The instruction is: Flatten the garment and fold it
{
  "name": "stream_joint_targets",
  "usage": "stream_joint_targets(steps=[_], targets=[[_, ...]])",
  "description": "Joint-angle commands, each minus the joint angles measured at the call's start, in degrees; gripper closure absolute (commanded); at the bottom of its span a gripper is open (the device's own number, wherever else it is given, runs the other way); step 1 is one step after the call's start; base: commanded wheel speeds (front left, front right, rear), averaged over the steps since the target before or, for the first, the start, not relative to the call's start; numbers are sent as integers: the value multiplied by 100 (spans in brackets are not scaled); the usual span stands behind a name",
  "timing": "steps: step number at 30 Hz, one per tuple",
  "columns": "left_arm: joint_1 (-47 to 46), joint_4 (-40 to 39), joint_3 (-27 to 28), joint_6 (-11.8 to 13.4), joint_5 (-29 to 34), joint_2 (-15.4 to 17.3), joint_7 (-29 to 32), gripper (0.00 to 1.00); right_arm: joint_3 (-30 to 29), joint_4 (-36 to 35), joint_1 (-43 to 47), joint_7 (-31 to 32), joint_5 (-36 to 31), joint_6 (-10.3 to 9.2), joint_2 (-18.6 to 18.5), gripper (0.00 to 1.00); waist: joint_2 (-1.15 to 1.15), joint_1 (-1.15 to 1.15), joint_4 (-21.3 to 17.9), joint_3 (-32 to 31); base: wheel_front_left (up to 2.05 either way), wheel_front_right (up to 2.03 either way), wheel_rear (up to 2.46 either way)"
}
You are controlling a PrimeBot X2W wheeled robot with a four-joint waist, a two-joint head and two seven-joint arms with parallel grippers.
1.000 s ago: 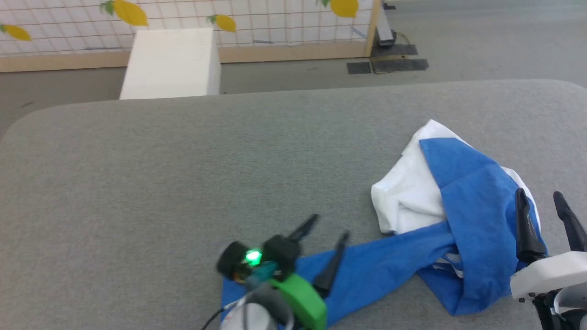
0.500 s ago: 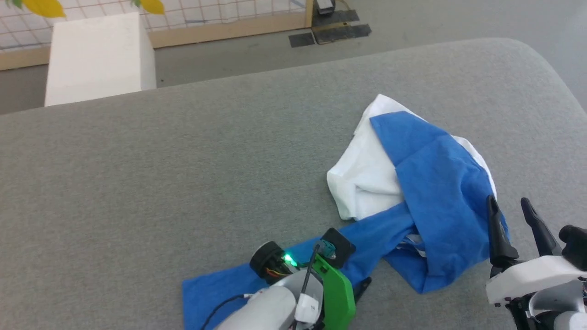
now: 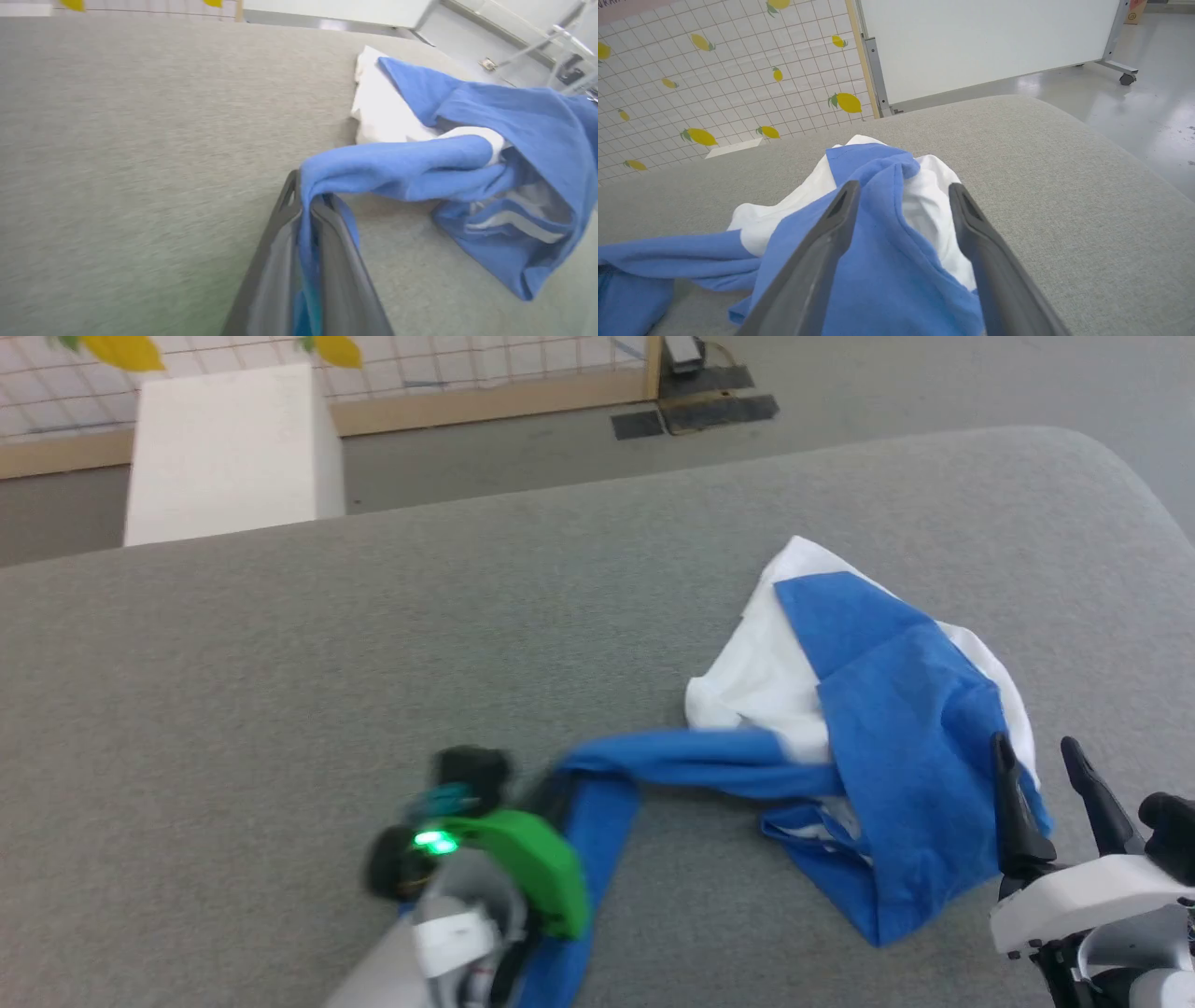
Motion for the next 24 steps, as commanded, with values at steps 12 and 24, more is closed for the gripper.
stream_joint_targets(steps=[12, 24], targets=[[1521, -1044, 1971, 1272, -705, 1271, -730, 100, -1, -211, 92, 345, -57, -8, 6, 0, 0, 0, 1120, -341, 0, 0, 0], [1860, -1283, 2219, 1237, -860, 1096, -1143, 0, 584, -230, -81, 1581, -72, -8, 6, 0, 0, 0, 1733, -235, 0, 0, 0]])
